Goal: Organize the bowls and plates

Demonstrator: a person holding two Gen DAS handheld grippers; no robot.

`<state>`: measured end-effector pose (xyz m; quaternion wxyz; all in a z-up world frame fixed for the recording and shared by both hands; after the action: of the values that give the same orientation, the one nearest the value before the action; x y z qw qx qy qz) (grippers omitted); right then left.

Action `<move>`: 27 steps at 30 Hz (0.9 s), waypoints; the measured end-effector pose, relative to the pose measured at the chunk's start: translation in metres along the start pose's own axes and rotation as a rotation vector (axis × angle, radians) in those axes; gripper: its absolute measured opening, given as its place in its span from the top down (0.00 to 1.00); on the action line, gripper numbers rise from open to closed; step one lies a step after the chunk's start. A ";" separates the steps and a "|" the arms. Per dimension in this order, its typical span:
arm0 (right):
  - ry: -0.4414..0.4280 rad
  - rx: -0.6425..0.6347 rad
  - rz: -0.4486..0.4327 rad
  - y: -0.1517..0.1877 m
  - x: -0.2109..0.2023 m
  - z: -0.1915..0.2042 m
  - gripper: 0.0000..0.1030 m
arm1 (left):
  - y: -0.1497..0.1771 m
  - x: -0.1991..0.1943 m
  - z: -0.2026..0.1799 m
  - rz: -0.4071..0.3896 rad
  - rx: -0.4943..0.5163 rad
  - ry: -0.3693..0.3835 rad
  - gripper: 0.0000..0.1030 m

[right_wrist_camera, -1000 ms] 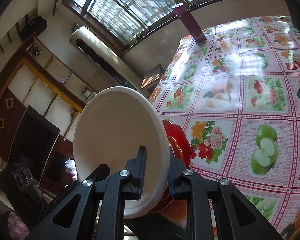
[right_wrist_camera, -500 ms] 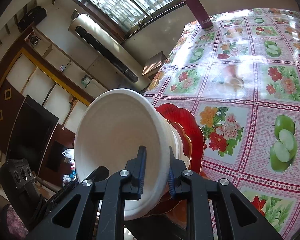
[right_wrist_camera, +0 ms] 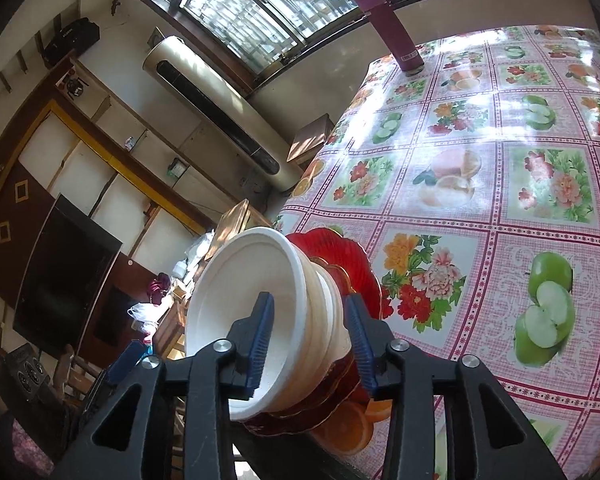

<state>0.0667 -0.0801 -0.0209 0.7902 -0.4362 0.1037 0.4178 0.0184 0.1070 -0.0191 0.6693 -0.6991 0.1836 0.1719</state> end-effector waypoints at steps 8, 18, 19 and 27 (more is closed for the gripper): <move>-0.062 -0.099 -0.031 0.014 -0.022 0.004 0.06 | 0.008 0.007 -0.004 0.023 0.048 -0.117 0.13; -0.150 -0.175 -0.076 0.029 -0.043 0.018 0.00 | 0.012 0.004 0.007 0.037 0.008 -0.204 0.13; -0.154 -0.184 -0.080 0.029 -0.045 0.020 0.00 | 0.012 0.004 0.008 0.040 0.000 -0.210 0.13; -0.162 -0.230 -0.088 0.039 -0.051 0.030 0.00 | 0.016 -0.001 0.010 0.034 -0.029 -0.222 0.13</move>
<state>-0.0003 -0.0751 0.0004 0.7582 -0.4931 -0.0282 0.4257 0.0093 0.1163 -0.0330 0.6724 -0.6821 0.1174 0.2623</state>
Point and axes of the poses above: each gripper's, at about its wrist camera, not at the fingertips, and x roughly the way its jaws point, z to its left, y to its underside, the point moved 7 cm from there along x, roughly the way its jaws point, and after that the axes turned 5 degrees about -z, right-handed, at the moved point
